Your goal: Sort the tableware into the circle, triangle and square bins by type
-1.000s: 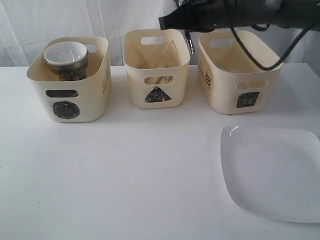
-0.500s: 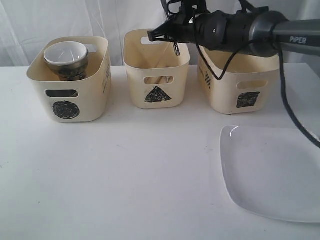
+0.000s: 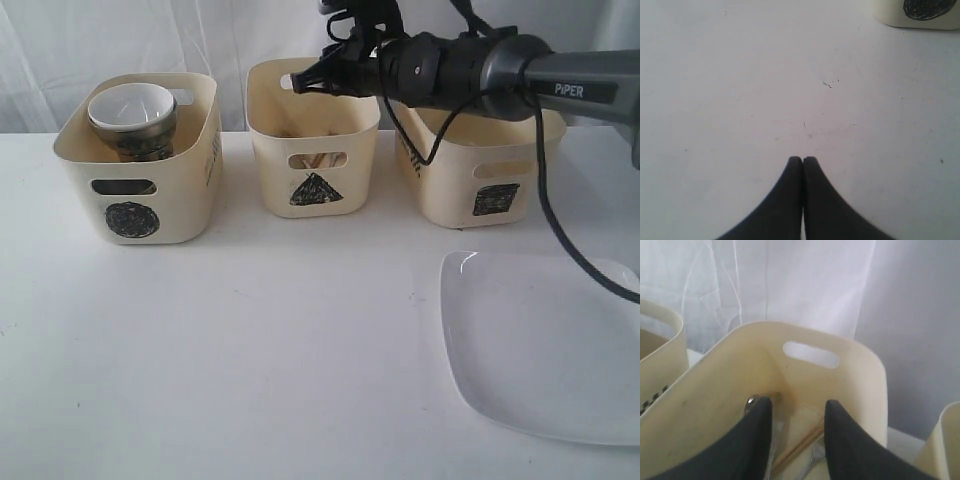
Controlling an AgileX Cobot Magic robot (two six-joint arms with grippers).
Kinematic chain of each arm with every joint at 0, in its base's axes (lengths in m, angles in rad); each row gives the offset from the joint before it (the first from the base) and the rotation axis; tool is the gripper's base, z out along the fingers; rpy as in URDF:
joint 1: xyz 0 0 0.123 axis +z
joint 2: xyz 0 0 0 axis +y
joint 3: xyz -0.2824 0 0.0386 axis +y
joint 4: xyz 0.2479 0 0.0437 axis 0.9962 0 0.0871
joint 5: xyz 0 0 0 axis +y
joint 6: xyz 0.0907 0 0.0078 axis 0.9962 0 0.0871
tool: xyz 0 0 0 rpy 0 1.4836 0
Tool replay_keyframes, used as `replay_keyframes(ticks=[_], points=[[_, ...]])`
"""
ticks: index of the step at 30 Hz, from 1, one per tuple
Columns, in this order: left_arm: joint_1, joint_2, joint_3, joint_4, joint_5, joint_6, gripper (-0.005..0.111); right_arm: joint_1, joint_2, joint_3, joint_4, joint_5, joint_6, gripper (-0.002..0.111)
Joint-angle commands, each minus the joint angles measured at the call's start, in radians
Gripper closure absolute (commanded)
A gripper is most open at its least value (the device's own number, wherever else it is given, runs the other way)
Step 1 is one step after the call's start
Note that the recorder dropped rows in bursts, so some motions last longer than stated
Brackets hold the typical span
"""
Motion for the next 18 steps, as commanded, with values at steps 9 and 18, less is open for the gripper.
replay_keyframes(ticks=[9, 18], points=[[-0.010, -0.005, 0.006, -0.006, 0.028, -0.002, 0.107, -0.088, -0.254, 0.029, 0.003, 0.458, 0.320, 0.108], [-0.010, -0.005, 0.006, -0.006, 0.028, -0.002, 0.107, -0.361, -0.668, 0.511, -0.123, 0.513, 0.310, 0.108]])
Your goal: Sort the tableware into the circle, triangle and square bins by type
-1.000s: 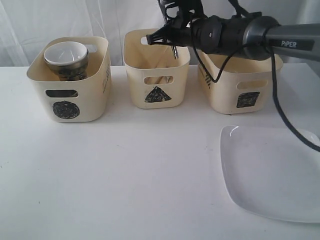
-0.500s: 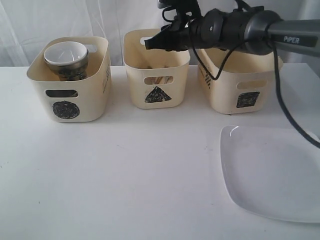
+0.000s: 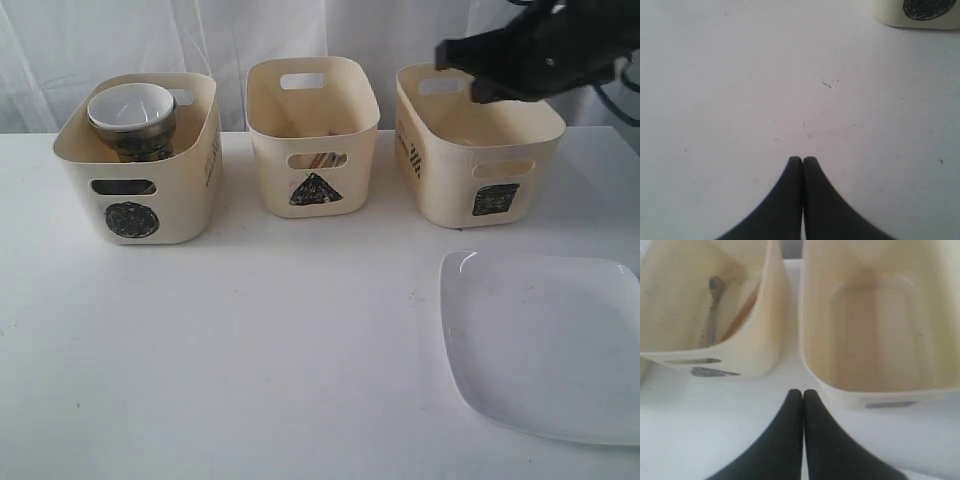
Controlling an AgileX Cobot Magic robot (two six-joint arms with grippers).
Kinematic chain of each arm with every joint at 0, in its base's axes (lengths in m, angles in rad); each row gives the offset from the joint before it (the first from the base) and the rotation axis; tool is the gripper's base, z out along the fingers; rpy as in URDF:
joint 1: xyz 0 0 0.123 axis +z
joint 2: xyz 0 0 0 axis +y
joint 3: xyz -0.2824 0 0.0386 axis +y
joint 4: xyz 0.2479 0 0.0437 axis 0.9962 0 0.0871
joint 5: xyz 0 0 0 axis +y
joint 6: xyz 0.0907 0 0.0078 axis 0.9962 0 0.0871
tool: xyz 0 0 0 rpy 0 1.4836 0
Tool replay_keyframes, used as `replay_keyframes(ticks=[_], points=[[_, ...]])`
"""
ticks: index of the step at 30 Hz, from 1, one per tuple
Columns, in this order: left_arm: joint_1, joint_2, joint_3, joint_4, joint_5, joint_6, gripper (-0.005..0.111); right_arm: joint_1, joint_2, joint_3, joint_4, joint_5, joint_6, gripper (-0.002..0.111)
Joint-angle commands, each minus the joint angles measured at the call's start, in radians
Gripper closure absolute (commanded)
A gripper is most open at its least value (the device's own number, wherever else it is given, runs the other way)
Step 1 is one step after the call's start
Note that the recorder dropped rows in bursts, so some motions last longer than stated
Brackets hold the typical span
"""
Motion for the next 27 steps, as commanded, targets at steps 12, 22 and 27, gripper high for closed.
replay_keyframes(ticks=[12, 22, 27], points=[[-0.010, -0.005, 0.006, -0.004, 0.028, -0.002, 0.107, -0.566, -0.562, 0.900, 0.191, 0.213, -0.179, 0.108], [-0.010, -0.005, 0.006, -0.004, 0.028, -0.002, 0.107, -0.639, -0.593, 0.849, 0.287, 0.300, -0.177, 0.108], [-0.010, -0.005, 0.006, -0.004, 0.028, -0.002, 0.107, -0.668, -0.563, 0.829, 0.424, 0.127, 0.074, 0.108]])
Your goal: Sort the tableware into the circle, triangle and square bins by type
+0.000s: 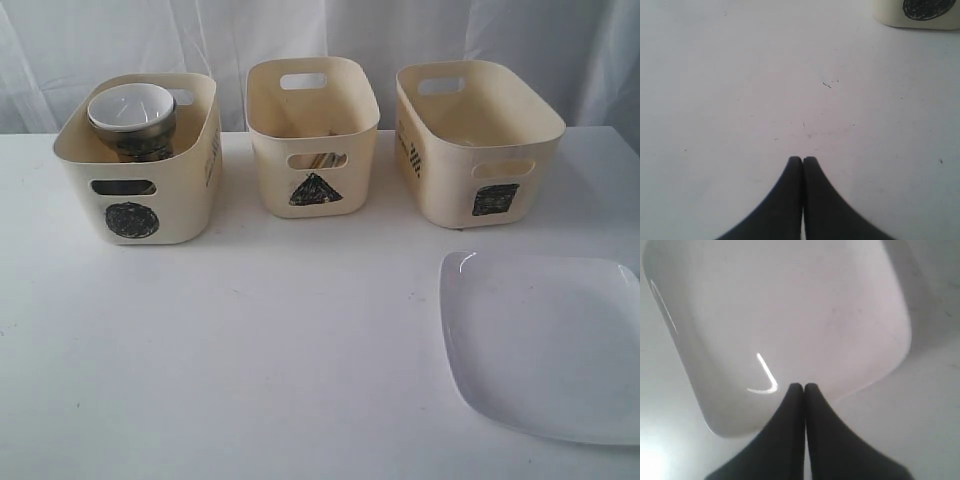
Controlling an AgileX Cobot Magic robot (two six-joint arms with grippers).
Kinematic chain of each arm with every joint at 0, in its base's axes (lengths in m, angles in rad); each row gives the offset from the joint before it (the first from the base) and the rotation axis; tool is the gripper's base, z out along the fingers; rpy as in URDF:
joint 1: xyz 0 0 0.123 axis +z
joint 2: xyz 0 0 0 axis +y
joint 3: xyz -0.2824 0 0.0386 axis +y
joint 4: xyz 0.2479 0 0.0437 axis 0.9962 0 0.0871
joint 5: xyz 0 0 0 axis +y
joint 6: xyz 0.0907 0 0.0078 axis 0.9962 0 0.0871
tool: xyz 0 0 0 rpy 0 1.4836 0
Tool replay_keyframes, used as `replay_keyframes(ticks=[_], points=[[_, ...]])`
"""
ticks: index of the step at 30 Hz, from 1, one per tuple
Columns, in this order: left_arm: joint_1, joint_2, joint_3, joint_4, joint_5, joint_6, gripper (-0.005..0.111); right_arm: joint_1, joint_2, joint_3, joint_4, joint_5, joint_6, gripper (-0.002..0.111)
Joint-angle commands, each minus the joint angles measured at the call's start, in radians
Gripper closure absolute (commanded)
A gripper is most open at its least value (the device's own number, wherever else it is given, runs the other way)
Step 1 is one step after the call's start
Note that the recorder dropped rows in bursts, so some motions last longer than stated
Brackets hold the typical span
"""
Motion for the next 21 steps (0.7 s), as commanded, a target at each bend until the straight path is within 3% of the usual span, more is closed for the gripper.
replay_keyframes(ticks=[1, 4, 6, 9, 13, 21], points=[[-0.010, -0.005, 0.006, -0.004, 0.028, -0.002, 0.107, -0.031, 0.016, -0.012, 0.195, -0.169, 0.255, 0.108], [-0.010, -0.005, 0.006, -0.004, 0.028, -0.002, 0.107, -0.030, -0.006, -0.012, 0.564, -0.288, 0.257, 0.108], [-0.010, -0.005, 0.006, -0.004, 0.028, -0.002, 0.107, -0.033, -0.027, -0.017, 0.773, -0.338, 0.048, 0.108], [-0.010, -0.005, 0.006, -0.004, 0.028, -0.002, 0.107, -0.051, -0.048, -0.021, 0.744, -0.337, -0.148, 0.108], [-0.010, -0.005, 0.006, -0.004, 0.028, -0.002, 0.107, -0.081, -0.002, -0.021, 0.570, -0.133, -0.137, 0.108], [-0.010, -0.005, 0.006, -0.004, 0.028, -0.002, 0.107, -0.112, 0.296, -0.095, 0.505, 0.147, -0.220, 0.108]])
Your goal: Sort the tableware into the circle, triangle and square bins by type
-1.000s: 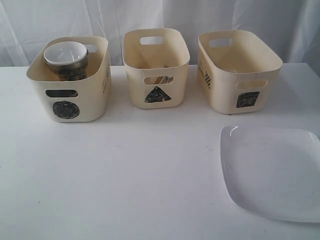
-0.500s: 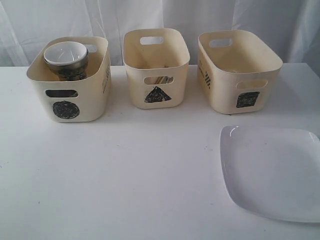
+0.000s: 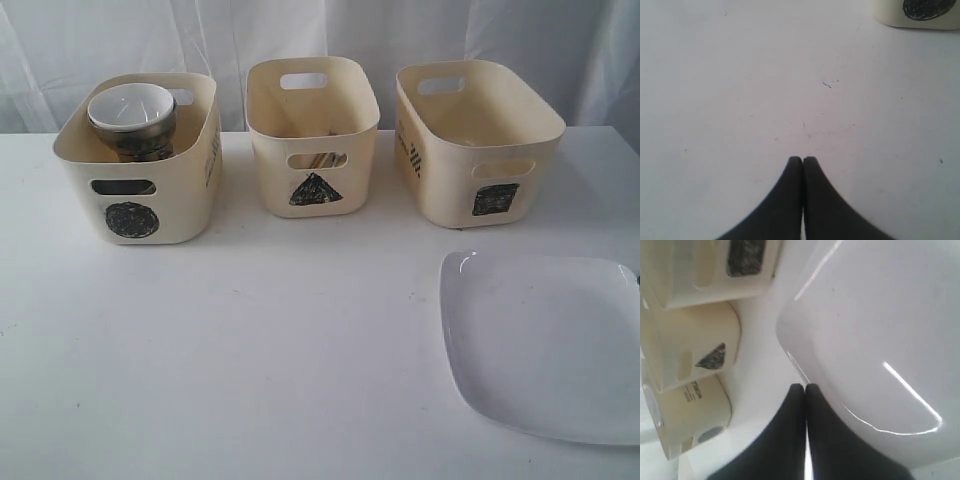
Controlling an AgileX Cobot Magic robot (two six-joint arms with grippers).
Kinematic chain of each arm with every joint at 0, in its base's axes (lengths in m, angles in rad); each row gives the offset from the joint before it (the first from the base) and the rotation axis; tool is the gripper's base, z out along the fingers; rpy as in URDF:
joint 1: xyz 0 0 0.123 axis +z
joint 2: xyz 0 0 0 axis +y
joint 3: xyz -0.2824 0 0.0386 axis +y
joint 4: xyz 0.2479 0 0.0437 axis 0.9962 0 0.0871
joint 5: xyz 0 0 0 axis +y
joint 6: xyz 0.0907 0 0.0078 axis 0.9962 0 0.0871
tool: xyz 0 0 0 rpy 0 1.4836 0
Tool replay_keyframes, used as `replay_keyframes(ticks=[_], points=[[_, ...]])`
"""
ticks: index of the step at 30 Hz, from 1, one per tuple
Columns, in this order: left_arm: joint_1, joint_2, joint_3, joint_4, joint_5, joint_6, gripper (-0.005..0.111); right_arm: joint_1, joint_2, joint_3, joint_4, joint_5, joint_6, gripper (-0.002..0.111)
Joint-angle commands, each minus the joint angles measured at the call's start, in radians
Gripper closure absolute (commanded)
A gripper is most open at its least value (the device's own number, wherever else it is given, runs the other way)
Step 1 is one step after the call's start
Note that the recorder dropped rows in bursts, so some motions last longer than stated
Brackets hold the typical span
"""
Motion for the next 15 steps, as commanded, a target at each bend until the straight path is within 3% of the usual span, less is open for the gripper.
replay_keyframes(ticks=[1, 5, 12, 15], points=[[-0.010, -0.005, 0.006, -0.004, 0.028, -0.002, 0.107, -0.016, 0.163, -0.085, -0.077, 0.130, -0.116, 0.108], [-0.010, -0.005, 0.006, -0.004, 0.028, -0.002, 0.107, -0.016, 0.244, -0.161, -0.228, 0.202, -0.163, 0.098], [-0.010, -0.005, 0.006, -0.004, 0.028, -0.002, 0.107, -0.016, 0.258, -0.175, -0.430, 0.196, -0.161, 0.057], [-0.010, -0.005, 0.006, -0.004, 0.028, -0.002, 0.107, -0.016, 0.258, -0.175, -0.582, 0.196, -0.127, 0.048]])
